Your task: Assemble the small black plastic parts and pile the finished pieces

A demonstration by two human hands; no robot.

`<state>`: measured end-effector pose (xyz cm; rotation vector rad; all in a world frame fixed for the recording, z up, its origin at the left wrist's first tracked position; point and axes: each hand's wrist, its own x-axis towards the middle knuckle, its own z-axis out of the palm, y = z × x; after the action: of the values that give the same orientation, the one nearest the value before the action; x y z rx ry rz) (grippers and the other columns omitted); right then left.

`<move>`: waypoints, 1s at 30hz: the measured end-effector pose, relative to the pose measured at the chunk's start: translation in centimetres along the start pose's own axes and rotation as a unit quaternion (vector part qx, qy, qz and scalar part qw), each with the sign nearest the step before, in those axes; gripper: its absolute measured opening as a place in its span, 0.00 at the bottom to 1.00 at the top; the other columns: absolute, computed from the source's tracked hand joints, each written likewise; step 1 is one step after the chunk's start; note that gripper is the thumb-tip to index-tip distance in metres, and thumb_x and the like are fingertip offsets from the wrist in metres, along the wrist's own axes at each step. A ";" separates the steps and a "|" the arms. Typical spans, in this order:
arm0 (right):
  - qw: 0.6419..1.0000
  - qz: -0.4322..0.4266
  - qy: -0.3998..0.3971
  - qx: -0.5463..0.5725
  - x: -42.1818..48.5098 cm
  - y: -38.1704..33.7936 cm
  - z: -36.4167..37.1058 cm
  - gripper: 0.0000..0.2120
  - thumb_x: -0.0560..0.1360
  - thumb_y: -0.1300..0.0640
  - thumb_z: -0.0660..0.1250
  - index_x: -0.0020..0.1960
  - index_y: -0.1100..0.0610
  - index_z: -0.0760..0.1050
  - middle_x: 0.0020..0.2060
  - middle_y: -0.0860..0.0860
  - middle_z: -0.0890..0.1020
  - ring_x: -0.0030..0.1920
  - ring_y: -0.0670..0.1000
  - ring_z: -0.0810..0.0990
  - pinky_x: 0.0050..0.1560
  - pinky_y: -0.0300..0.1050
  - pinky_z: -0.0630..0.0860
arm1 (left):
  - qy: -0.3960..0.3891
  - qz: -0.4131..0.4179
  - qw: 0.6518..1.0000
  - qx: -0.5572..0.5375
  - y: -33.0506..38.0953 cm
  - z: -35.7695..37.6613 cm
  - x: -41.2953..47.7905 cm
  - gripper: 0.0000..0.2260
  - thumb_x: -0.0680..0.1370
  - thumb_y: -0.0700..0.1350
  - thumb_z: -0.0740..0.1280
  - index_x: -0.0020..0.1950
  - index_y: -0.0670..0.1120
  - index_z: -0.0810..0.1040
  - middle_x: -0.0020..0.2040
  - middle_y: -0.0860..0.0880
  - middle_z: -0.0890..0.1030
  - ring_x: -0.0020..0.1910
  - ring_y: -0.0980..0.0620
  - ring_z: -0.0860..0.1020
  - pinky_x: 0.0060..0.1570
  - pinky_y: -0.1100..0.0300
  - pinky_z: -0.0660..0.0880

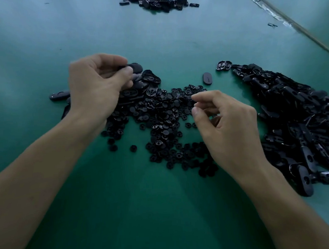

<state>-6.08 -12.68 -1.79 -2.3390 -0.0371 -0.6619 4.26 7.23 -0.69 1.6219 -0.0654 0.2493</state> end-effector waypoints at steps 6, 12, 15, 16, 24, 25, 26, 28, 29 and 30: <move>1.000 0.002 -0.002 0.006 0.1 0.0 0.0 0.08 0.79 0.59 0.69 0.56 0.54 0.82 0.41 0.44 0.82 0.43 0.44 0.80 0.43 0.32 0.75 | -0.025 -0.157 0.964 -0.215 1.0 1.9 -1.4 0.06 0.77 0.30 0.68 0.45 0.40 0.79 0.43 0.44 0.84 0.42 0.52 0.84 0.43 0.65 0.80; 1.000 0.001 -0.004 0.003 0.2 -0.1 -0.2 0.07 0.79 0.59 0.69 0.56 0.54 0.82 0.42 0.44 0.82 0.42 0.43 0.80 0.45 0.30 0.75 | -0.098 -0.356 0.840 -0.398 3.4 2.6 -2.5 0.09 0.75 0.29 0.65 0.43 0.39 0.82 0.35 0.43 0.80 0.31 0.54 0.79 0.29 0.68 0.77; 1.000 0.004 -0.009 0.003 0.2 0.0 -0.3 0.07 0.79 0.58 0.68 0.57 0.54 0.81 0.42 0.44 0.82 0.42 0.42 0.81 0.45 0.31 0.75 | -0.133 -0.352 0.794 -0.477 4.0 2.6 -2.8 0.10 0.69 0.29 0.64 0.43 0.38 0.83 0.34 0.44 0.77 0.30 0.55 0.76 0.26 0.68 0.75; 1.000 0.004 -0.010 0.004 0.3 0.0 -0.4 0.07 0.79 0.58 0.68 0.57 0.54 0.81 0.42 0.44 0.82 0.43 0.42 0.81 0.45 0.30 0.75 | -0.132 -0.333 0.798 -0.485 4.0 2.6 -2.9 0.11 0.69 0.29 0.64 0.44 0.39 0.83 0.33 0.45 0.77 0.29 0.56 0.76 0.26 0.69 0.75; 0.991 -0.040 -0.075 0.102 -0.5 -2.3 0.1 0.12 0.74 0.44 0.73 0.47 0.52 0.82 0.36 0.42 0.83 0.38 0.42 0.81 0.40 0.31 0.74 | -0.092 -0.284 0.857 -0.420 3.6 4.3 -4.6 0.11 0.82 0.34 0.60 0.46 0.45 0.79 0.32 0.49 0.76 0.31 0.57 0.76 0.29 0.68 0.77; 0.988 -0.037 -0.091 0.116 -0.7 -2.7 0.3 0.14 0.72 0.42 0.74 0.46 0.52 0.81 0.36 0.42 0.82 0.38 0.43 0.81 0.39 0.32 0.75 | -0.086 -0.291 0.853 -0.425 3.8 4.4 -4.7 0.11 0.82 0.35 0.60 0.46 0.45 0.79 0.32 0.49 0.77 0.31 0.56 0.78 0.29 0.68 0.77; 0.985 -0.030 -0.106 0.130 -0.8 -3.0 0.5 0.14 0.71 0.42 0.76 0.46 0.52 0.78 0.36 0.43 0.82 0.39 0.43 0.81 0.39 0.34 0.75 | -0.078 -0.300 0.846 -0.433 3.9 4.3 -4.8 0.10 0.82 0.35 0.61 0.47 0.45 0.79 0.33 0.49 0.77 0.31 0.56 0.79 0.29 0.68 0.77; 0.977 -0.011 -0.130 0.168 -1.0 -3.2 0.6 0.15 0.70 0.47 0.78 0.45 0.51 0.74 0.38 0.45 0.82 0.41 0.45 0.81 0.40 0.38 0.76 | -0.062 -0.314 0.833 -0.452 4.1 4.3 -4.8 0.10 0.82 0.35 0.61 0.47 0.45 0.79 0.33 0.48 0.77 0.31 0.56 0.80 0.30 0.67 0.78; 0.970 -0.001 -0.147 0.192 -1.0 -3.2 0.6 0.15 0.70 0.50 0.78 0.45 0.50 0.72 0.38 0.46 0.82 0.41 0.46 0.81 0.40 0.39 0.77 | -0.055 -0.316 0.827 -0.463 4.1 4.3 -4.7 0.11 0.82 0.34 0.61 0.46 0.45 0.79 0.34 0.47 0.76 0.31 0.55 0.80 0.31 0.67 0.79; 0.963 0.008 -0.165 0.211 -1.0 -3.2 0.6 0.15 0.71 0.52 0.78 0.45 0.50 0.71 0.39 0.47 0.82 0.40 0.46 0.81 0.40 0.40 0.78 | -0.050 -0.315 0.822 -0.473 4.1 4.3 -4.7 0.11 0.82 0.34 0.61 0.45 0.44 0.80 0.35 0.46 0.76 0.32 0.55 0.79 0.32 0.67 0.79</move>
<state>-7.29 -9.75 -0.63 -2.0051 -0.2830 -0.2182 -0.61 2.14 2.23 0.5861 0.2382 -0.3544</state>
